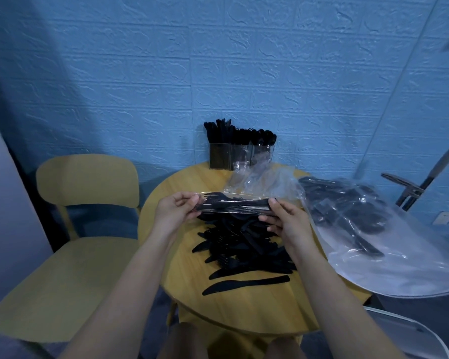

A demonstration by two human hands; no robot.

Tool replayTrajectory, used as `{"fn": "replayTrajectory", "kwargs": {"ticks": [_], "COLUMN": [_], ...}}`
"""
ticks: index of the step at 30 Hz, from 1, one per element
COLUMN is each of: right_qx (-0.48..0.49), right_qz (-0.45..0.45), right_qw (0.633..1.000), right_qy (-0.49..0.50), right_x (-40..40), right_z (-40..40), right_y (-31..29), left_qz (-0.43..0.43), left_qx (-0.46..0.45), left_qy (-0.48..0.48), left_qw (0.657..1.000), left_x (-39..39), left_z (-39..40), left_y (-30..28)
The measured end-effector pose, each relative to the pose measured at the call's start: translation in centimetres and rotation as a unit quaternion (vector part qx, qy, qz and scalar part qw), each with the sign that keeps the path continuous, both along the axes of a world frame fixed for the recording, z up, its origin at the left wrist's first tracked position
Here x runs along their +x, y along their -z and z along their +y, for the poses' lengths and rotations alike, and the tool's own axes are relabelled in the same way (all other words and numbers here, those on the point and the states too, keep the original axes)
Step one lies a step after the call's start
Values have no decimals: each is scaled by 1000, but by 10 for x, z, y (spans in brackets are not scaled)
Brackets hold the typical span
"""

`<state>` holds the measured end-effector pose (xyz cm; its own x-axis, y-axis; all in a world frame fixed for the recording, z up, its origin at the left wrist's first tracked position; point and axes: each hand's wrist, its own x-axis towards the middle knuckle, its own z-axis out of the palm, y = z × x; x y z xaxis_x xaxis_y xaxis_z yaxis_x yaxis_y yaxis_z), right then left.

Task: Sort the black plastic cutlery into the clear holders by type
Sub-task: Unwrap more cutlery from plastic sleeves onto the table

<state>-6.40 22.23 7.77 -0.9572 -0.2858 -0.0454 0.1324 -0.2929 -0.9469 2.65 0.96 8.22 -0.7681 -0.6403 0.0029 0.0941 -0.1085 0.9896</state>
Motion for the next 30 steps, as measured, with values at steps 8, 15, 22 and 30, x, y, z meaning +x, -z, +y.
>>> {"fn": "replayTrajectory", "kwargs": {"ticks": [8,15,22,30], "right_qx": [-25,-14,144,233], "right_qz": [4,13,79,132], "right_qw": [990,982,977,948], "right_qy": [141,186,139,174], "right_x": [-22,-37,-37,-32], "right_z": [13,18,-2,3], "right_y": [6,12,23,21], "left_qz": [34,38,-41,-208], "left_qx": [37,82,-49,-310], "left_qy": [-111,-197,-173,-48], "left_qw": [993,976,983,927], "left_x": [-12,-32,-74,-81], "left_z": [-36,-51,-35,-42], "left_y": [1,16,25,38]}}
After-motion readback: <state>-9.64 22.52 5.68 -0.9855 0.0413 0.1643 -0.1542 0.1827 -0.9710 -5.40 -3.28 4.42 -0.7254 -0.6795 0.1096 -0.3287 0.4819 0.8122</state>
